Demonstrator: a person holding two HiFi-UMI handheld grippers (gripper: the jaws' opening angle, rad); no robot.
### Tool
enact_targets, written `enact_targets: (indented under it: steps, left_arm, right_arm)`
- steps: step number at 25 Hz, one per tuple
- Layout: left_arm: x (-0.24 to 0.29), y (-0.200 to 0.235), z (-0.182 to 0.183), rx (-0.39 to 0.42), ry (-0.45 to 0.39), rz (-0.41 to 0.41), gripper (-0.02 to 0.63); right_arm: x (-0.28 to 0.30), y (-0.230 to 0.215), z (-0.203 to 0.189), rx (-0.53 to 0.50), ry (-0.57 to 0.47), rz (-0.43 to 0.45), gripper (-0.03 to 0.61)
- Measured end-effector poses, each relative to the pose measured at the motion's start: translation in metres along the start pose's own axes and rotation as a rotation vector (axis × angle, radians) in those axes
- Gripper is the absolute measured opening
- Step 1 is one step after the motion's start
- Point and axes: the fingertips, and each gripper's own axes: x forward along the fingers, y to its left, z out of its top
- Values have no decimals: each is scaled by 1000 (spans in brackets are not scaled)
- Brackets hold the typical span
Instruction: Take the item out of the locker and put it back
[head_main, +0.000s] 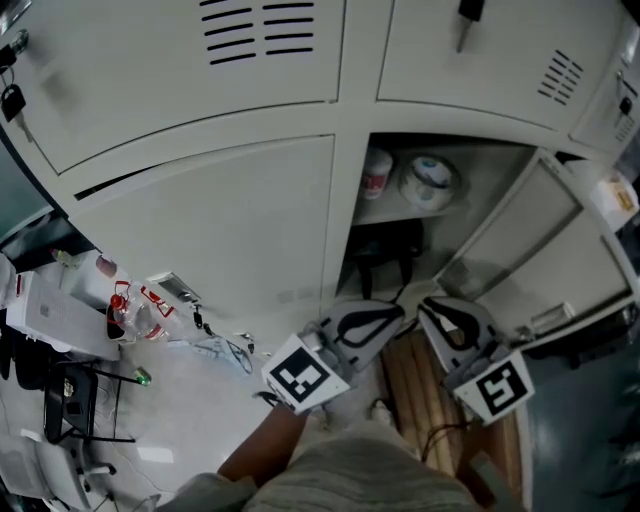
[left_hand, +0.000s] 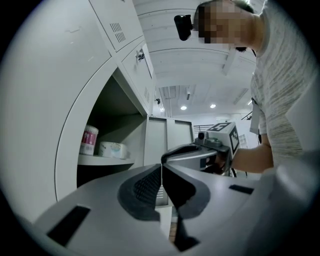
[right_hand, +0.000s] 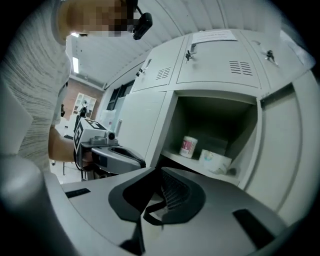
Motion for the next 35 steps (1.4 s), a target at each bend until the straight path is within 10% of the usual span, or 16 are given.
enact_targets:
  steps: [7, 21, 35]
  left_arm:
    - [13, 9, 8, -44, -51, 59, 6]
    - [2, 17, 3, -48, -25, 151, 6]
    - [-8, 21, 11, -25, -5, 207, 6]
  right_arm:
    - [14, -32, 13, -107, 44, 6, 48]
    - [90, -78, 16, 152, -64, -58, 250]
    - [143, -115, 30, 359, -85, -177, 295]
